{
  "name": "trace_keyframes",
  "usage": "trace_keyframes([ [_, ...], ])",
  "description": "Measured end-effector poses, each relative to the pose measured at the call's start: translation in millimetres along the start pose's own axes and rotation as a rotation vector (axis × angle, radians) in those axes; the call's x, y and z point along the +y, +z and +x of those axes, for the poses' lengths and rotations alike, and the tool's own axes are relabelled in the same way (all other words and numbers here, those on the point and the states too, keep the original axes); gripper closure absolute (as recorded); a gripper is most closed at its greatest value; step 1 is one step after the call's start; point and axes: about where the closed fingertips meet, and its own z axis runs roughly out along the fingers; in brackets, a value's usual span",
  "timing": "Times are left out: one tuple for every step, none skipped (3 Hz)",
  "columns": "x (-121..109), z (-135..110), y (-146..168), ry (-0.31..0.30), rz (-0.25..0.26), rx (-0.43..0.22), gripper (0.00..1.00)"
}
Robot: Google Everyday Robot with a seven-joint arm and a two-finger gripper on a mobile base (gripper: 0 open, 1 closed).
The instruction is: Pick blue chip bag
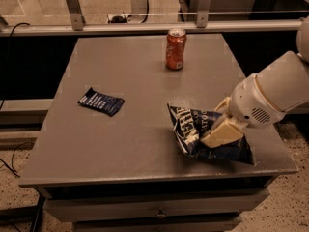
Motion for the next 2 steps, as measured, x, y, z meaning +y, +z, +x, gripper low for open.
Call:
trace_keyframes([
  [-10,-32,-22,-0.026,0.018,-0.103,1.0],
  [-25,-63,-50,-0.059,0.03,-0.208,1.0],
])
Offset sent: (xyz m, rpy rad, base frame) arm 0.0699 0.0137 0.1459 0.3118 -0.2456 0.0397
